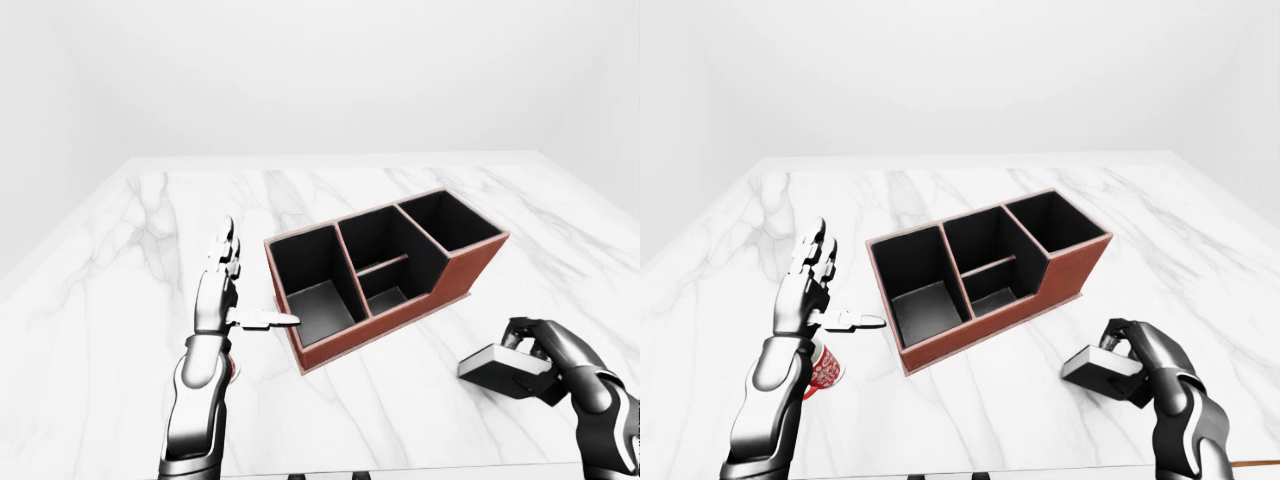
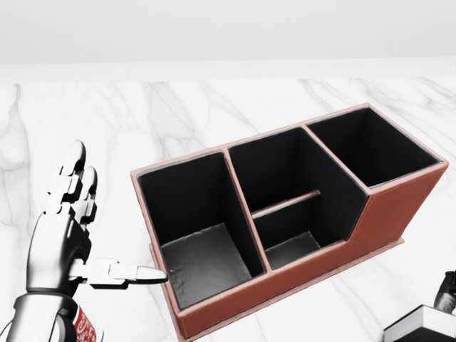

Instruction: Pick up the book and place it in the back compartment of the caddy.

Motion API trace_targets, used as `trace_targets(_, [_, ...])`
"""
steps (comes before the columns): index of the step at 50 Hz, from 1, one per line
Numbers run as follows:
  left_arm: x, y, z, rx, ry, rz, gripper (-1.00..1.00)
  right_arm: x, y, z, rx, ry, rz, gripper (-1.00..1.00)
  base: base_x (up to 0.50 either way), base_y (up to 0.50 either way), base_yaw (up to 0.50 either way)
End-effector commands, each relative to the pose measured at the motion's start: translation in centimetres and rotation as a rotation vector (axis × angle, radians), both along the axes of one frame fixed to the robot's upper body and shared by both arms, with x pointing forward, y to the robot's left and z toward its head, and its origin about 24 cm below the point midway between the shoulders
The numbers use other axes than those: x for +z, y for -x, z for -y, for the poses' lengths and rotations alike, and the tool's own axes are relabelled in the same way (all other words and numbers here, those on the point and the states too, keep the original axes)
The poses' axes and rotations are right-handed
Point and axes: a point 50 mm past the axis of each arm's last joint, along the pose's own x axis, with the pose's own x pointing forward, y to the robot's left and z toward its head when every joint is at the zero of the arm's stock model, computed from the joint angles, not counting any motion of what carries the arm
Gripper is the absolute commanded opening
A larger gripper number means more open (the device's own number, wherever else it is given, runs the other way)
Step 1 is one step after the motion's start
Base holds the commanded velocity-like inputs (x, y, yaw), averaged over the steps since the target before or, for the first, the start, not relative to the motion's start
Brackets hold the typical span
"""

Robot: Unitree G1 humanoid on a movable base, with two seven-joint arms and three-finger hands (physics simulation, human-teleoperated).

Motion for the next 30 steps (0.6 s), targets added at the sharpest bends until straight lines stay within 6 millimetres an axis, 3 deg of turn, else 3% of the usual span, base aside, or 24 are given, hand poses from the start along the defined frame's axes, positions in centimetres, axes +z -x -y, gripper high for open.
trace_targets(1, [0.0, 0.0, 0.0, 0.002, 0.0, 0.001, 1.0, 0.5, -0.2, -0.1, -0.005, -0.006, 0.027, -1.0, 0.0, 0.0, 0.0])
trace_targets(15, [-0.3, -0.1, -0.1, 0.005, 0.005, -0.013, 1.0, 1.6, -0.5, -0.7, 0.001, -0.014, 0.063, -1.0, 0.0, 0.0, 0.0])
trace_targets(30, [-0.3, -0.1, 0.0, 0.003, 0.007, -0.012, 1.0, 5.0, -1.4, -2.7, 0.082, -0.001, 0.136, -1.0, 0.0, 0.0, 0.0])
